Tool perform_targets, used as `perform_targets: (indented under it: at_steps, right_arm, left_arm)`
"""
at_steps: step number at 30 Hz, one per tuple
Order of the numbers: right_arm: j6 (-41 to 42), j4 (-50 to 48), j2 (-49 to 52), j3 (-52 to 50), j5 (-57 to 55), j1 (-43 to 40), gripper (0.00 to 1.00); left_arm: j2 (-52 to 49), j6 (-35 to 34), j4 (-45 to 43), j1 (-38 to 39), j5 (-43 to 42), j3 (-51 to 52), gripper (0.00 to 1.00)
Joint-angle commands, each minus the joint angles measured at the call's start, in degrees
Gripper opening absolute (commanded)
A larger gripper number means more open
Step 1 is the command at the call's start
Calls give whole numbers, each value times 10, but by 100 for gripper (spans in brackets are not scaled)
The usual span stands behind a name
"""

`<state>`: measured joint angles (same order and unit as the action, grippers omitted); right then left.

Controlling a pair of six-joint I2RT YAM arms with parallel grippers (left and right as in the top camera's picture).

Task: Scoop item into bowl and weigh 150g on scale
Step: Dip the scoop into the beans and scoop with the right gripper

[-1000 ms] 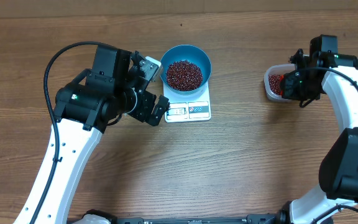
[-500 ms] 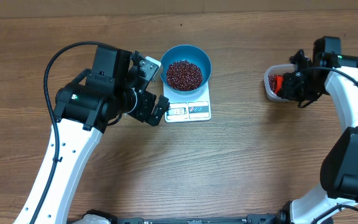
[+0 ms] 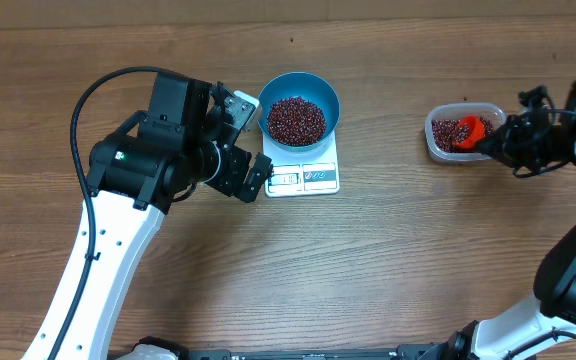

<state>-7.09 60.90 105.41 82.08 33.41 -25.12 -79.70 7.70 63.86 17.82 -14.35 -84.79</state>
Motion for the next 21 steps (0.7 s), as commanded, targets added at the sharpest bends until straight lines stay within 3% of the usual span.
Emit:
perform_targets:
  at_steps: [1,12,21]
  right_arm:
    - [1,2,2,-8,70,-28,4]
    - [-40,40,2,-8,198,-94,4]
    - [-65,69,2,-7,254,-59,4]
  left_arm:
    - [3,11,0,2,-5,-11,99]
    - [3,11,0,2,-5,-11,99]
    - [3,11,0,2,-5,-11,100]
